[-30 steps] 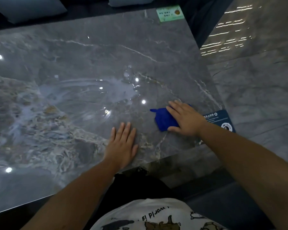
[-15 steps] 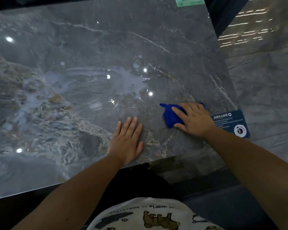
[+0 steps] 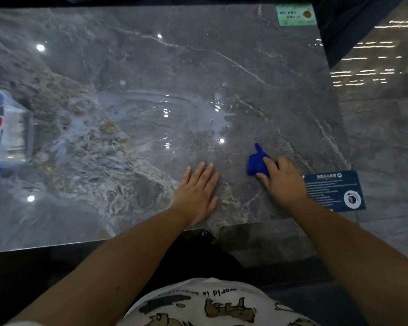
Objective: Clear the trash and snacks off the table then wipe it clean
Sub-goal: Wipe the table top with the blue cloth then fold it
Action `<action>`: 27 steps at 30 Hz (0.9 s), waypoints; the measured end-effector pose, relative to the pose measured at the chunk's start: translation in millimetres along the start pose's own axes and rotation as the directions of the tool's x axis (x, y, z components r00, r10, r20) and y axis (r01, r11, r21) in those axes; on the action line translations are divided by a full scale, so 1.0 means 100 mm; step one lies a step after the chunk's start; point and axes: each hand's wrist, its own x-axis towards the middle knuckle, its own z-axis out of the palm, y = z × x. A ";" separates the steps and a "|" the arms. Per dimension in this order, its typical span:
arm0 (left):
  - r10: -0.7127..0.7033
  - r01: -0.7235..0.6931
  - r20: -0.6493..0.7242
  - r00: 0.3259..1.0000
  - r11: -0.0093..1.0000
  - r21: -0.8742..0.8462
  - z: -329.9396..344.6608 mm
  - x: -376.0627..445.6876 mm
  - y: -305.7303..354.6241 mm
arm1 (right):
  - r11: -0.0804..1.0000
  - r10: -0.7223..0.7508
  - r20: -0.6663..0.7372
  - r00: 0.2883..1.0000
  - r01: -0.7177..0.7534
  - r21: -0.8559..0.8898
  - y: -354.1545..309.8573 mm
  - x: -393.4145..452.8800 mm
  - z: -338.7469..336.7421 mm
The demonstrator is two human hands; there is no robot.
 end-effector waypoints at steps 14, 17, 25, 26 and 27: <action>-0.020 0.036 0.076 0.997 0.973 -0.227 -0.43 -0.69 -0.62 | 0.675 -0.079 0.409 0.909 -0.253 0.693 -1.16 0.03 -0.50; -0.104 0.118 0.071 0.992 0.968 -0.223 -0.39 -1.01 -0.99 | 0.590 -0.155 0.463 0.872 -0.294 0.752 -1.51 0.08 -0.57; -0.582 0.489 -0.093 0.808 0.750 -0.446 -0.33 -1.77 -2.10 | 0.604 -0.282 0.534 0.797 -0.285 0.745 -2.41 0.43 -0.72; -0.647 0.549 -0.094 0.756 0.706 -0.447 -0.29 -1.87 -2.24 | 0.594 -0.292 0.537 0.792 -0.289 0.750 -2.54 0.48 -0.73; -0.705 0.606 -0.106 0.702 0.668 -0.431 -0.24 -1.98 -2.36 | 0.586 -0.301 0.534 0.790 -0.289 0.757 -2.68 0.53 -0.74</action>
